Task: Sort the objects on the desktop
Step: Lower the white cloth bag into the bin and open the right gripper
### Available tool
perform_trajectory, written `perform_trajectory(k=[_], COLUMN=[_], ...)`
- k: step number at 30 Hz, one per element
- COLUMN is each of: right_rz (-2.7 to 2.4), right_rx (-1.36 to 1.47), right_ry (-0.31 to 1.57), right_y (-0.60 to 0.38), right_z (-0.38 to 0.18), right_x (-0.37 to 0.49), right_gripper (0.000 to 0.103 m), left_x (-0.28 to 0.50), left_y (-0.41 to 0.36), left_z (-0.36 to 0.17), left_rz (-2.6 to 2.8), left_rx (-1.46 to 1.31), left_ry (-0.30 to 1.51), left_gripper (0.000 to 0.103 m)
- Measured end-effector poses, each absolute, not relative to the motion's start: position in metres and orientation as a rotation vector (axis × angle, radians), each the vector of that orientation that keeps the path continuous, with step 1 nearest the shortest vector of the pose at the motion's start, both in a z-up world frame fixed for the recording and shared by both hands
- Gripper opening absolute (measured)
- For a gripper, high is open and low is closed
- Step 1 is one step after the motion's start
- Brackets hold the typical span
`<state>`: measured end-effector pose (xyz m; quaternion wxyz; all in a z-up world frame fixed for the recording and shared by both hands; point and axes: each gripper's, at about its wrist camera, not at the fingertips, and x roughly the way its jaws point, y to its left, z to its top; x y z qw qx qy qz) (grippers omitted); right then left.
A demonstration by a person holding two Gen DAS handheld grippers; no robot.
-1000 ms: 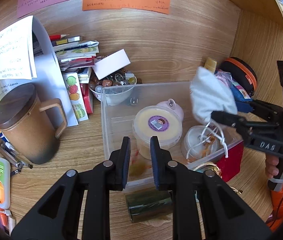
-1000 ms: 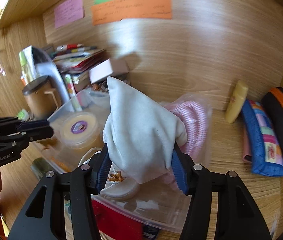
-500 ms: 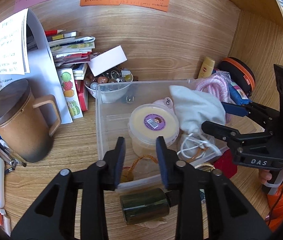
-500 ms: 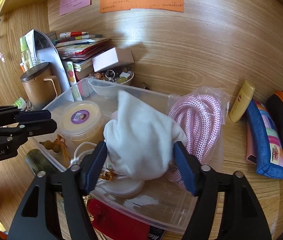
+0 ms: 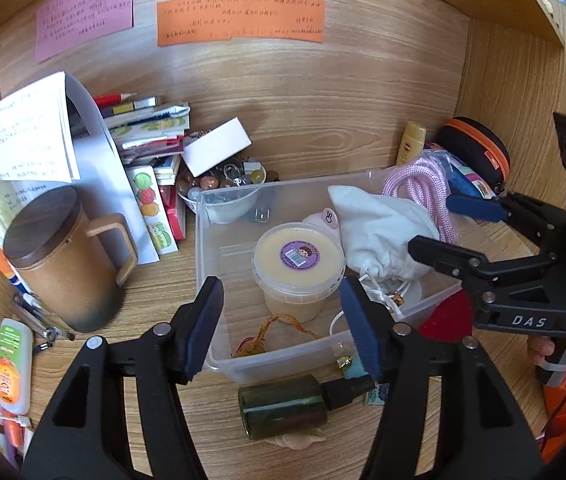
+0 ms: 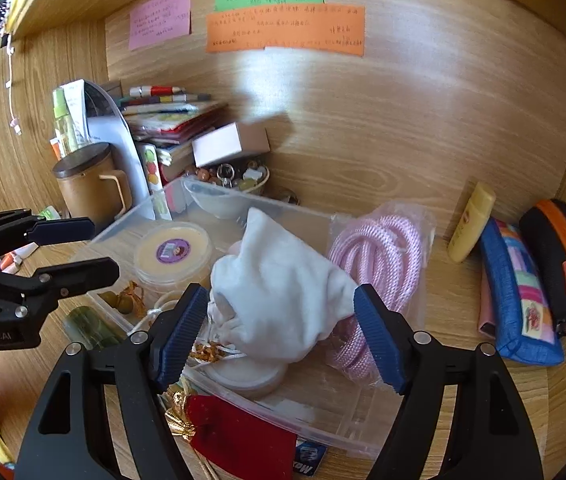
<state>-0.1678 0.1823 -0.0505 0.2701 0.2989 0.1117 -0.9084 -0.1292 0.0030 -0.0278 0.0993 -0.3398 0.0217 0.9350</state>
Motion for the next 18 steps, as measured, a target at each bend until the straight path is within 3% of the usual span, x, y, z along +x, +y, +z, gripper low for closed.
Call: perform_trajectory(k=[2,5,8,11,18], right_rz=[-2.464,-2.478,-2.503,-2.523,-2.575], right_rx=[0.771,0.737,0.721,0.733,0.766], right_ry=[0.296,0.298,0.313,0.322,0.298], right_y=[0.185,0.189,0.192,0.197,0.218], right_z=[-0.045,-0.037,-0.031,-0.028,-0.027], right_x=[-0.164,-0.159,-0.153,-0.15,-0.138], right_gripper=[0.085,0.085,0.086,0.094,0.097], left_x=[-0.125,-0.117,-0.11,-0.103,-0.09], left_y=[0.004,0.003,0.0,-0.004,-0.018], left_z=[-0.025,-0.021,-0.017,-0.015,-0.015], left_rz=[2.779,2.815,2.829,2.851,2.865], left_rx=[-0.99,-0.952,-0.926,-0.913,-0.897], left_ry=[0.073,0.088,0.091,0.1,0.059], left_gripper=[0.064,0.075,0.077,0.088,0.094])
